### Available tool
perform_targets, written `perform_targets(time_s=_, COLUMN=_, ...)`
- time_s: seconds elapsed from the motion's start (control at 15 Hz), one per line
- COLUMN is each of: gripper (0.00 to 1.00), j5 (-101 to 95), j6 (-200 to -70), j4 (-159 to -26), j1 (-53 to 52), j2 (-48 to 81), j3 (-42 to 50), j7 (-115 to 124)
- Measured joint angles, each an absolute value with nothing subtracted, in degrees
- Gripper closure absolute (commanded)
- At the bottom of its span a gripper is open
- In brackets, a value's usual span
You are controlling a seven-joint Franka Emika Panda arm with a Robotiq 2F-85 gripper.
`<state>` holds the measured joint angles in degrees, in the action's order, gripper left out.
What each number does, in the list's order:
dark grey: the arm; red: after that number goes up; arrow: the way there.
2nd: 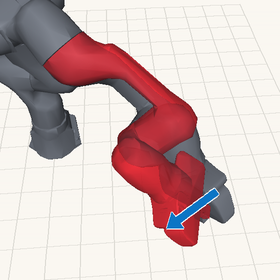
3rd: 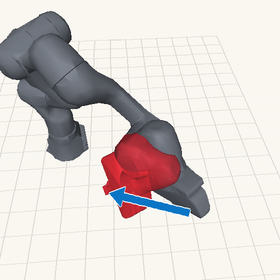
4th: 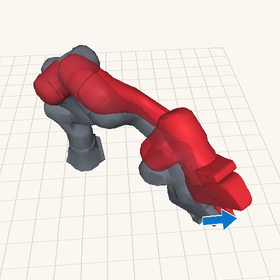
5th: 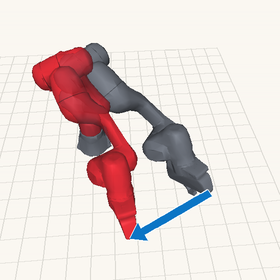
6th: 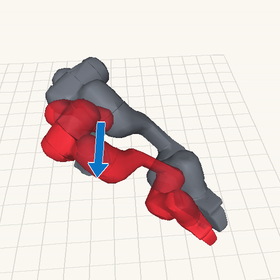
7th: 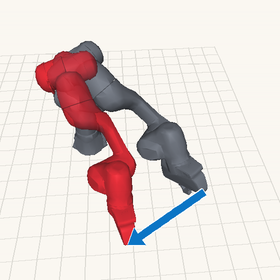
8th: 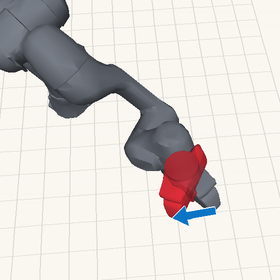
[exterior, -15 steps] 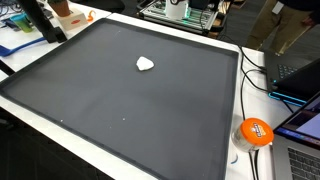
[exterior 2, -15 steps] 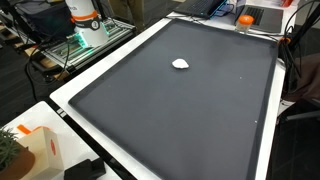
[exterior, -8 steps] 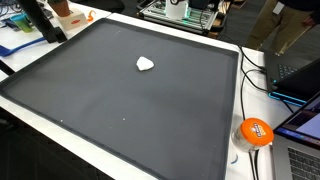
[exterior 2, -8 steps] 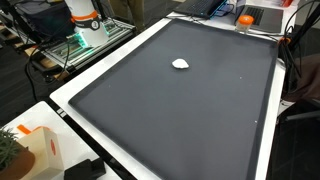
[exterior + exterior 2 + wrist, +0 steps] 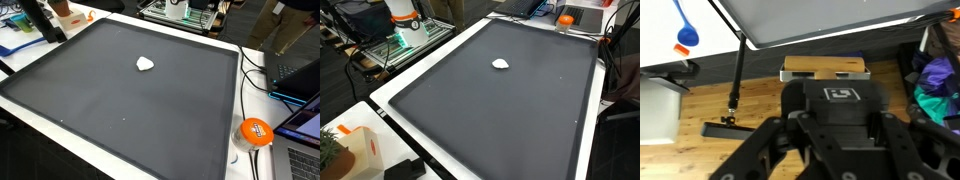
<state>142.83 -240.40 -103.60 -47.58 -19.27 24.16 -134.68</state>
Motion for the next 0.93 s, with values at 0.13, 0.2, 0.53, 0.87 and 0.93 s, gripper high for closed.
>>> perform_targets(time_s=0.13, gripper=0.78, j5=142.86, j6=-240.26, j4=-103.81, j1=-41.18, j2=-14.59, j3=20.73, j7=-130.22)
perform_targets(time_s=0.2, gripper=0.78, j5=143.24, j6=-240.25, j4=-103.83, j1=-38.11, j2=-12.0, j3=18.67, j7=-127.7)
perform_targets(time_s=0.53, gripper=0.78, j5=144.0, j6=-240.96, j4=-108.1, j1=-43.3, j2=-3.31, j3=22.51, j7=-109.55)
perform_targets(time_s=0.87, gripper=0.78, j5=143.97, j6=-240.83, j4=-121.02, j1=-58.91, j2=-7.21, j3=37.75, j7=-96.7)
perform_targets(time_s=0.93, gripper=0.53, j5=143.97, j6=-240.93, j4=-122.32, j1=-62.69, j2=-8.84, j3=42.41, j7=-95.97)
